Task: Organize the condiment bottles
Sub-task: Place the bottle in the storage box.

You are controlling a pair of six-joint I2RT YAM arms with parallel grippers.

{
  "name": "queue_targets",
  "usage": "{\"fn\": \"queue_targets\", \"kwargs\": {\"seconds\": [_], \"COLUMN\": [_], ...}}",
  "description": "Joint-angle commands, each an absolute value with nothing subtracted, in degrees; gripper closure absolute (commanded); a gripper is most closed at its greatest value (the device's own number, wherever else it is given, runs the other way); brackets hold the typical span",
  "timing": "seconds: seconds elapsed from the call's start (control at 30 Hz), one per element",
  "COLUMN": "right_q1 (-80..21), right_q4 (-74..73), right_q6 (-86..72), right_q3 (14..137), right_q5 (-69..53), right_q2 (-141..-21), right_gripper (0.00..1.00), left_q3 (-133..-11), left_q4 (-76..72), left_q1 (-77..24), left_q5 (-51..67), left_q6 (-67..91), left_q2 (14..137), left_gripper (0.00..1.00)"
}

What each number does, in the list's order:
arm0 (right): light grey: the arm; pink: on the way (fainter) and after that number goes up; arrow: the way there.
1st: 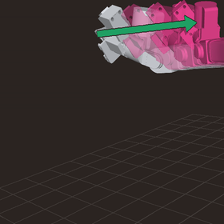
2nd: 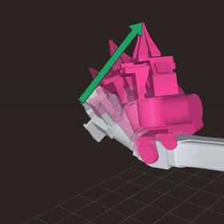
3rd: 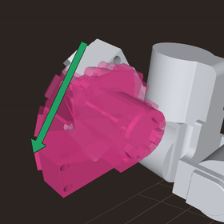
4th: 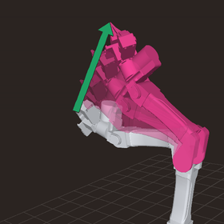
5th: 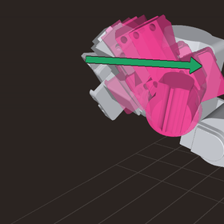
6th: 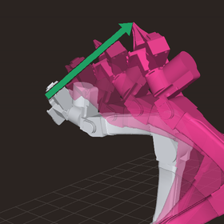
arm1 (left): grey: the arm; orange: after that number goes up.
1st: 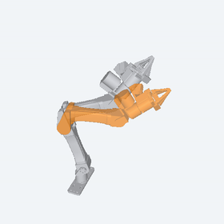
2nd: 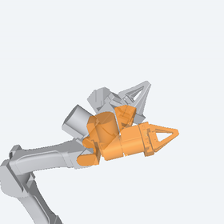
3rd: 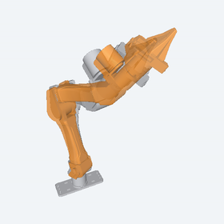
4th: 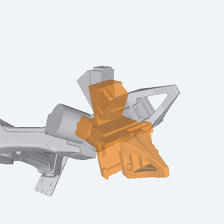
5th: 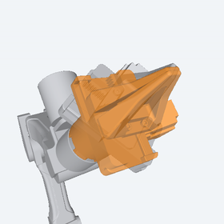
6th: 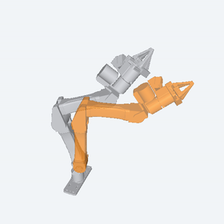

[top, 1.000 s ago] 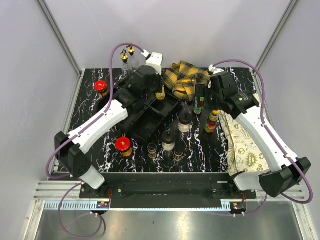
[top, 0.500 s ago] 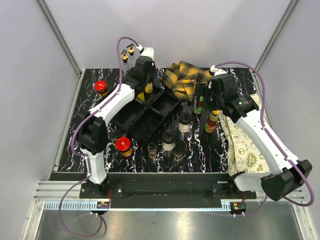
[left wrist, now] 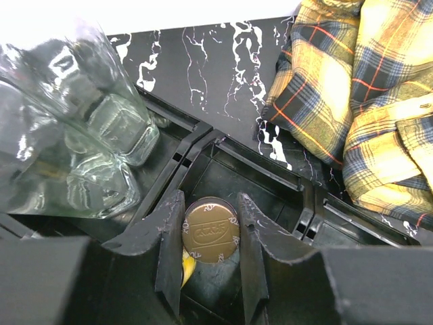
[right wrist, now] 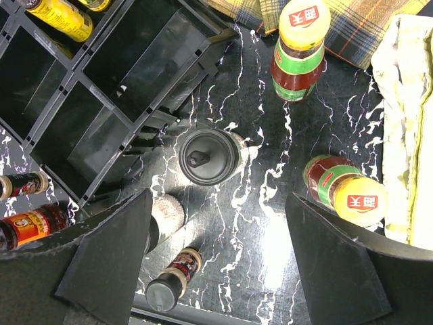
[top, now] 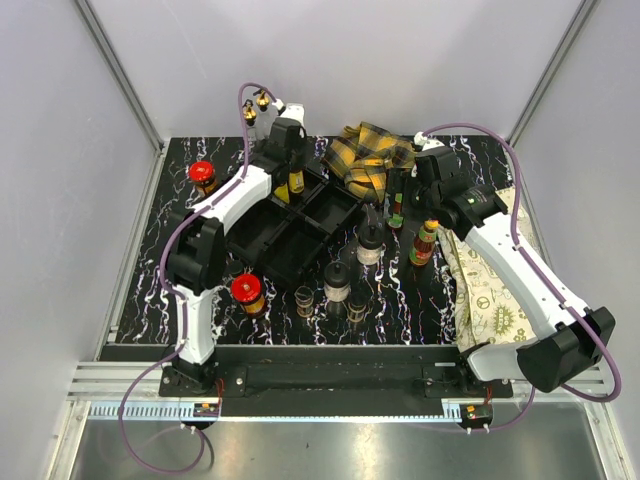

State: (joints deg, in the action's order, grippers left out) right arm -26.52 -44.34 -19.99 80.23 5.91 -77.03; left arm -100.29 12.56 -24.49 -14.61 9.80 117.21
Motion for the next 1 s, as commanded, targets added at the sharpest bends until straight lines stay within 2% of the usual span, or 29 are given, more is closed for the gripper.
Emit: {"fn": "queue_targets", "kwargs": {"seconds": [0.0,0.23,0.3,0.43,0.63,0.67,0.77,0.97], "right_q1": [-26.19,-26.19,-26.28,-26.19,-26.19,-26.19,-26.19,-26.19], "right_q4": [-42.10,-42.19,-42.10,-42.19,-42.19,-42.19,-42.19,-42.19], "right_q6": [-20.39,-20.74,-20.66,-21.09,-21.27,-21.27,-21.36,-21.62], "right_q3": [80.68,80.42,80.25,79.98,79.98,79.98,80.07,79.81], "right_q5": [5.10,4.57,4.57,4.39,3.96,3.96,3.87,3.96], "right_q2": [-77.25,-76.99,-76.99,-76.99,-77.25,-77.17,-77.17,-76.64], "right_gripper": [0.12,0.12,0.12,0.12,0.12,0.12,0.12,0.12], "left_q3": [-100.99,-99.93,-99.76,-99.40,-98.70,-98.61,-97.74,-97.29], "left_q4": [4.92,4.83,5.01,4.92,4.83,4.92,4.48,3.78], "left_q1": [-24.08,-24.08,-24.08,-24.08,-24.08,-24.08,-24.08,-24.34], "left_q5": [-11.96,-10.37,-10.20,-10.37,-10.99,-11.16,-11.69,-11.69], "left_q6": [10.28,10.64,10.55,10.02,9.58,9.49,9.40,9.05], "left_q2": [117.07,118.39,118.74,119.18,119.36,119.27,118.48,116.11], "left_gripper": [1.00,0.99,0.93,0.68,0.55,0.47,0.36,0.31]}}
